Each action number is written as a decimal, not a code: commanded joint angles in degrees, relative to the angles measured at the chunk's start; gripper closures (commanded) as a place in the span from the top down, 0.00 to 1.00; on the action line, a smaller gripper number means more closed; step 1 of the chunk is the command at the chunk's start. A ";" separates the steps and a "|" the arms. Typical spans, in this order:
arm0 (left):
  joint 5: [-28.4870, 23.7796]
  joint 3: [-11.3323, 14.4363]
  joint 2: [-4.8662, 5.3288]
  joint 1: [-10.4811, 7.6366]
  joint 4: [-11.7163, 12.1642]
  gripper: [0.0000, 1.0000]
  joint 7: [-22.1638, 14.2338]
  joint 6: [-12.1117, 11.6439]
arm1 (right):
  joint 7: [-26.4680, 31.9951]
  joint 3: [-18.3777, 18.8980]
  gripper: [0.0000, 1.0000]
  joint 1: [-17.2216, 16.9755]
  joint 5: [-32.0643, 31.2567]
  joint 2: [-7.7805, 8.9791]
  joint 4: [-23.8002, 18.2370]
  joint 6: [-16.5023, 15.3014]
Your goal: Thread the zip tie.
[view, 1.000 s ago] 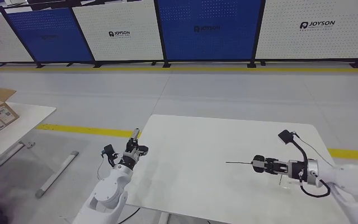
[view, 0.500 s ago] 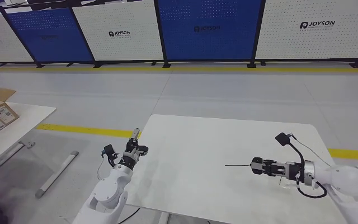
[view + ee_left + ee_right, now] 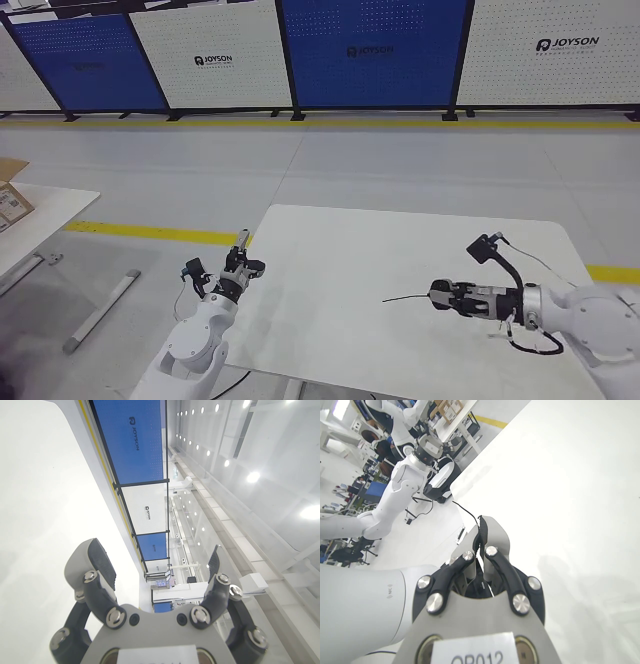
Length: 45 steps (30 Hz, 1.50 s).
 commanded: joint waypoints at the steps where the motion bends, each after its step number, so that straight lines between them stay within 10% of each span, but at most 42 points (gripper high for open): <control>1: 0.00 0.00 0.00 0.00 0.00 1.00 0.00 0.00 | -0.75 0.08 0.00 -0.37 -1.58 -0.01 0.35 0.00; 45: 0.00 0.00 0.00 0.00 0.00 1.00 0.00 0.00 | -11.64 -4.67 0.00 1.47 -18.40 0.94 -3.37 0.00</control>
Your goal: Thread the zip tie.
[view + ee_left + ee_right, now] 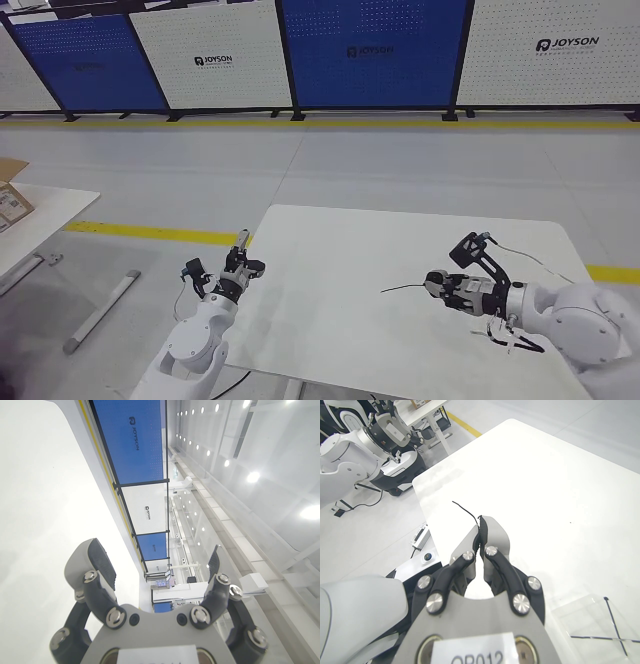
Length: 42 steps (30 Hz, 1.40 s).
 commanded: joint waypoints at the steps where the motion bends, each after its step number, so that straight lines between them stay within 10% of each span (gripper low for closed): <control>1: 0.00 0.00 0.00 0.00 0.00 1.00 0.00 0.00 | 0.00 0.00 0.00 0.00 0.00 0.00 0.00 0.00; 10: 0.00 0.00 0.00 0.00 0.00 1.00 0.00 0.00 | -2.60 0.43 0.00 -0.84 -2.44 -0.08 -0.27 0.00; 21: 0.00 0.00 0.00 0.00 0.00 1.00 0.00 0.00 | -15.89 -5.61 0.00 1.04 -22.42 1.12 -2.21 0.00; 42: 0.00 0.00 0.00 0.00 0.00 1.00 0.00 0.00 | -18.65 -5.90 0.00 0.90 -26.02 1.11 -2.47 0.00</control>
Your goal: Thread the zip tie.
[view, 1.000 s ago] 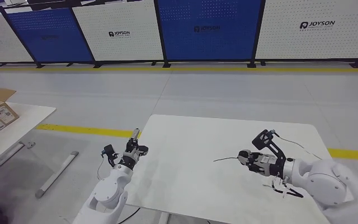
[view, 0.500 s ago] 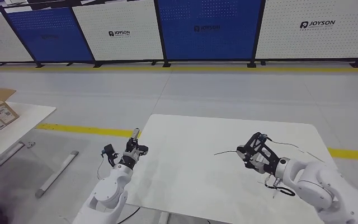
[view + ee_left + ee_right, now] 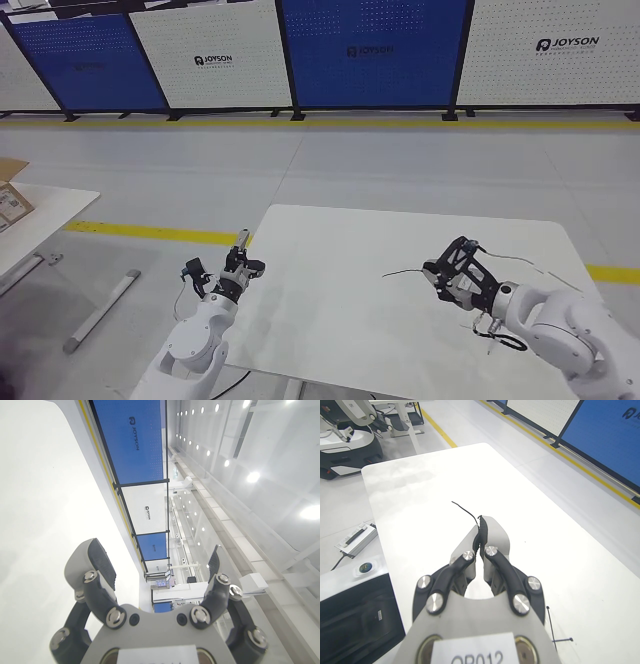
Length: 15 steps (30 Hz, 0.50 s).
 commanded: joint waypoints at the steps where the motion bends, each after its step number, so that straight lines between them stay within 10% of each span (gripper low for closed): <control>1: 0.00 0.00 0.00 0.00 0.00 1.00 0.00 0.00 | -2.13 -0.51 0.00 0.09 -3.59 -0.01 -1.09 -0.04; 15: 0.00 0.00 0.00 0.00 0.00 1.00 0.00 0.00 | -12.64 -12.38 0.00 7.50 -10.02 1.13 4.82 -0.04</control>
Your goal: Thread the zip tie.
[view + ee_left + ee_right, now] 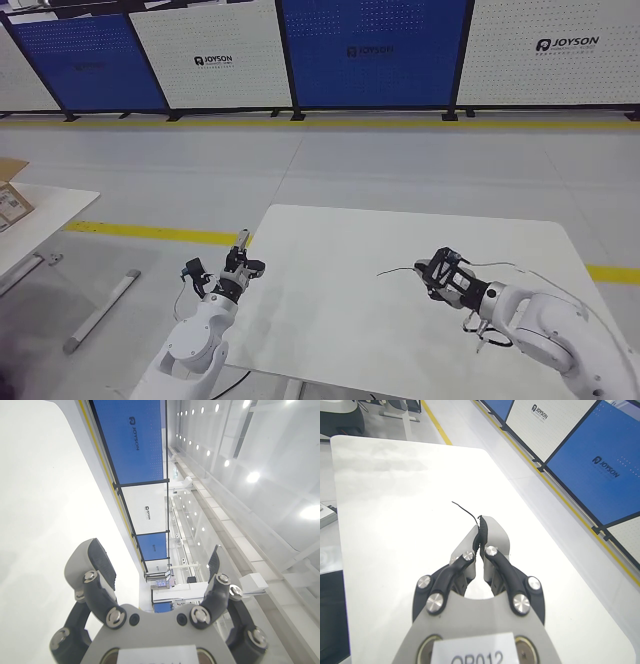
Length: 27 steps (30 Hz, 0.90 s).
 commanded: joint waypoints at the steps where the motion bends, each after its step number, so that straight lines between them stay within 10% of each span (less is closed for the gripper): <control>1: 0.00 0.00 0.00 0.00 0.00 1.00 0.00 0.00 | 0.07 0.10 0.00 -0.09 -0.06 0.00 -0.13 0.00; 13: 0.00 0.00 0.00 0.00 0.00 1.00 0.00 0.00 | -0.25 0.25 0.00 -0.25 -0.38 -0.02 -0.10 0.20; 27: 0.00 0.00 0.00 0.00 0.00 1.00 0.00 0.00 | -24.13 -9.77 0.00 4.04 -20.32 0.55 3.02 0.00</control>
